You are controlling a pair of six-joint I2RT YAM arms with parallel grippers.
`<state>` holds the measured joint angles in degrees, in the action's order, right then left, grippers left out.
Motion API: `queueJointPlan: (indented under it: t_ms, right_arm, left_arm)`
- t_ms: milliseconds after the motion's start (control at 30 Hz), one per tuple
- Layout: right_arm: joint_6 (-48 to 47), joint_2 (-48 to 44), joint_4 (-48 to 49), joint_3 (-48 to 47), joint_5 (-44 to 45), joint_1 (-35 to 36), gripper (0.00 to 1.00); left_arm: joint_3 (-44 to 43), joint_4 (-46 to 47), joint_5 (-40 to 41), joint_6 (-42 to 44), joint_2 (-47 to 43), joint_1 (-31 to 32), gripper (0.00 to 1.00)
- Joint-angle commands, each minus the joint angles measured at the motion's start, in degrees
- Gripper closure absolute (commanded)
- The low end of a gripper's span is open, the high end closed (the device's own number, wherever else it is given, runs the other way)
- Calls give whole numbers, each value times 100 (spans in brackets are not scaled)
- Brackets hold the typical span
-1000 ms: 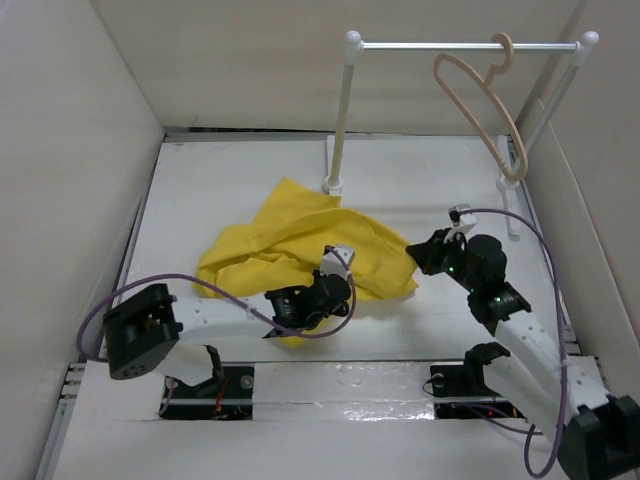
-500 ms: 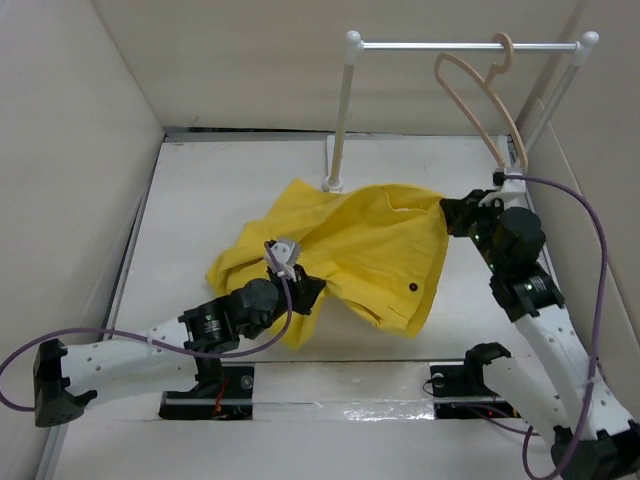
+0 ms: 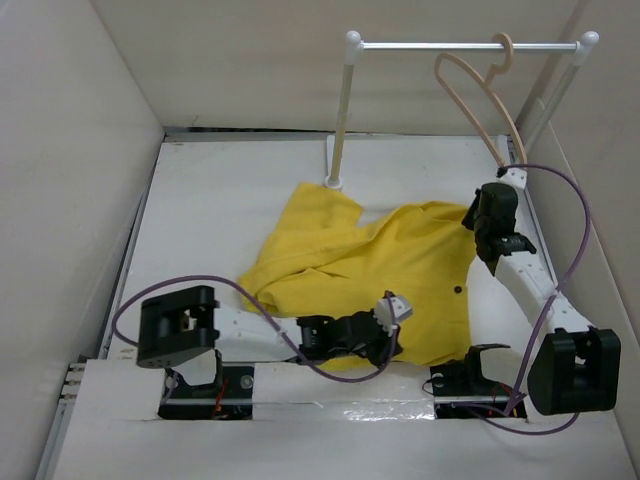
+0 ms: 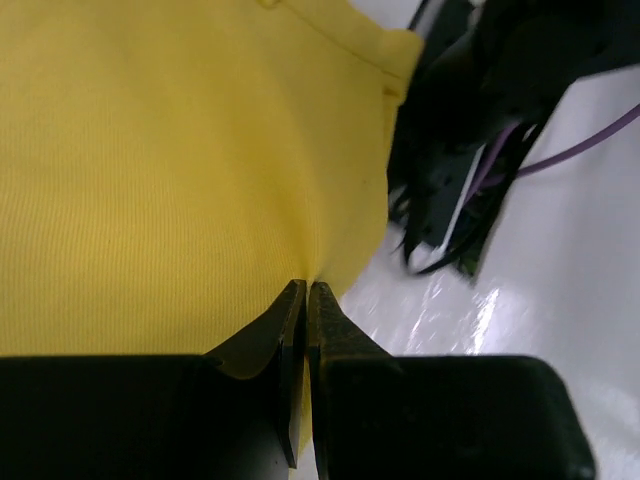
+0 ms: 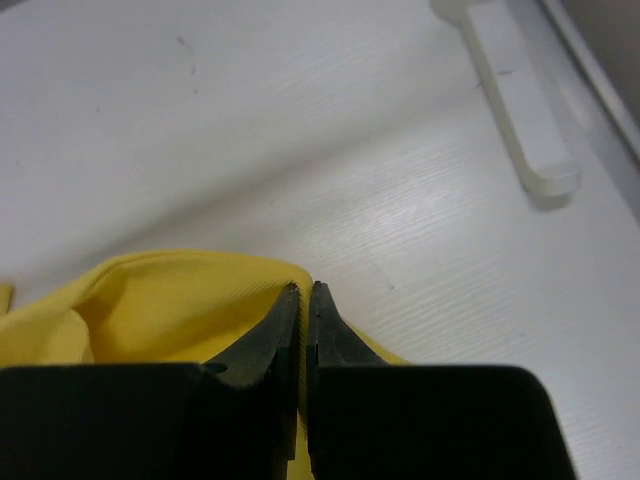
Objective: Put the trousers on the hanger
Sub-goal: Flatten out the trousers at the center of the board.
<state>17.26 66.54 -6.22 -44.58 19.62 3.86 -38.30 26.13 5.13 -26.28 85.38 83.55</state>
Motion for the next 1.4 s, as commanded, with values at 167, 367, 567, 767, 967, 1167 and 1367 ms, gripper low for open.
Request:
queueJointPlan:
  t_ms: [167, 367, 567, 767, 967, 1167, 1367]
  right_arm:
    - [-126, -150, 779, -447, 694, -781, 89]
    - [-144, -756, 736, -149, -254, -509, 28]
    - [-117, -1704, 1403, 1099, -1546, 614, 92]
    - [-661, -1698, 1782, 1374, -1804, 2855, 100]
    - [-1408, -812, 1966, 882, -2364, 4444, 91]
    - [-2726, 1312, 1739, -646, -2154, 5774, 34]
    - [-3650, 3003, 992, -2455, -2883, 6180, 22]
  left_arm:
    - [-2345, 965, -575, 518, 1621, 135, 76]
    - [-1859, 762, 330, 537, 1113, -171, 23]
    - [-199, 456, 1858, -690, -398, -550, 32]
    - [552, -1204, 3704, -1958, -2690, -602, 51]
    - [202, -2156, 4787, -1390, -5152, -725, 80]
    - [-194, -2595, 5025, -941, -5928, -779, 93]
    - [-485, -2754, 4613, -590, -5858, -779, 82]
